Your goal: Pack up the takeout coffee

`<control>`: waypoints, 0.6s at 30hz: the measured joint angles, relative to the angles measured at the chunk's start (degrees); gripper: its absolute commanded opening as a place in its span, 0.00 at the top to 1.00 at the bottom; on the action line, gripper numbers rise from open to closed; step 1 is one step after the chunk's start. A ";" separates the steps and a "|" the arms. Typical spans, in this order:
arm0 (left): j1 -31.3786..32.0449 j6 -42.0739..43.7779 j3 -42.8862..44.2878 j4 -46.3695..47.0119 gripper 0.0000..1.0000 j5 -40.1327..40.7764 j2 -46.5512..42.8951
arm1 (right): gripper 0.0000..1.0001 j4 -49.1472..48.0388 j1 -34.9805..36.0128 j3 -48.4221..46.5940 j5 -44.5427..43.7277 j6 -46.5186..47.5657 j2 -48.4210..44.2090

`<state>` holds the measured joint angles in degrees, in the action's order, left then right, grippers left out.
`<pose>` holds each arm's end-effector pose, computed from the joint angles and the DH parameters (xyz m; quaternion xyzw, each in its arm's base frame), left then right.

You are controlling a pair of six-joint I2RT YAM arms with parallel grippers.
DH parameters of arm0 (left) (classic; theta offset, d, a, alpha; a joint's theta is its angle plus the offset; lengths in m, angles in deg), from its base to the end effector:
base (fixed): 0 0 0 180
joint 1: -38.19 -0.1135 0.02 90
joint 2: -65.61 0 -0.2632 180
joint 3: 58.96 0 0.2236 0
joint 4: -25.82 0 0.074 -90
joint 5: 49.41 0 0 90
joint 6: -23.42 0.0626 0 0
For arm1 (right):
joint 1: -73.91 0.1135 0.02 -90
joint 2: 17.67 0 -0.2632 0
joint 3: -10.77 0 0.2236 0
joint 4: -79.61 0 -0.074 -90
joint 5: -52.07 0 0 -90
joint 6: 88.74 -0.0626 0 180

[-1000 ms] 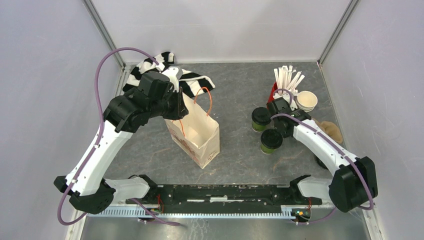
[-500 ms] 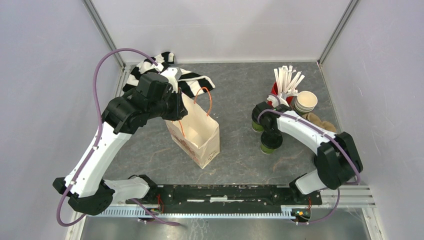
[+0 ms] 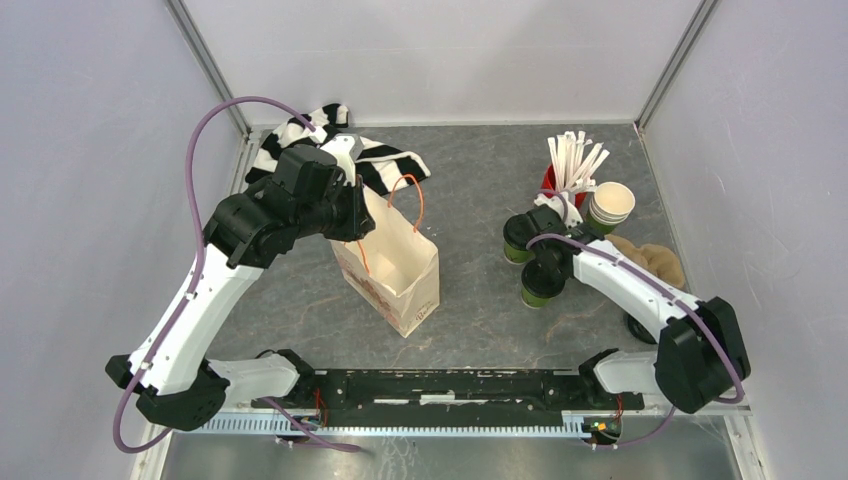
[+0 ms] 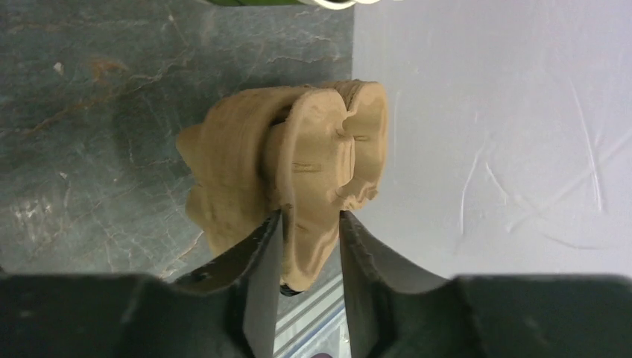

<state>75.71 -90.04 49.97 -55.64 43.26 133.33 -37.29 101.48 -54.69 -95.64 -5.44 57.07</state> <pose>0.1546 -0.1150 0.4161 0.1013 0.9014 -0.1952 0.3731 0.2053 0.0475 0.2290 -0.0841 0.8646 -0.4162 0.2687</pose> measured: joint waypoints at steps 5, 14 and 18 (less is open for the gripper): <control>0.00 0.00 0.00 -0.63 0.81 1.01 -0.17 | 0.35 -1.60 -2.23 0.50 7.80 1.90 -2.86; 0.00 -1.75 -6.67 -8.11 0.83 3.87 -6.88 | 0.23 -2.56 -3.06 -7.26 20.90 1.79 -4.68; 0.00 -5.22 -9.07 -13.38 0.84 4.52 -8.02 | 0.19 -5.60 -4.46 -8.46 26.58 0.13 -4.66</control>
<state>75.71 -95.27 40.90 -69.01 47.79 125.31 -42.89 97.03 -63.15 -69.06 -5.31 52.42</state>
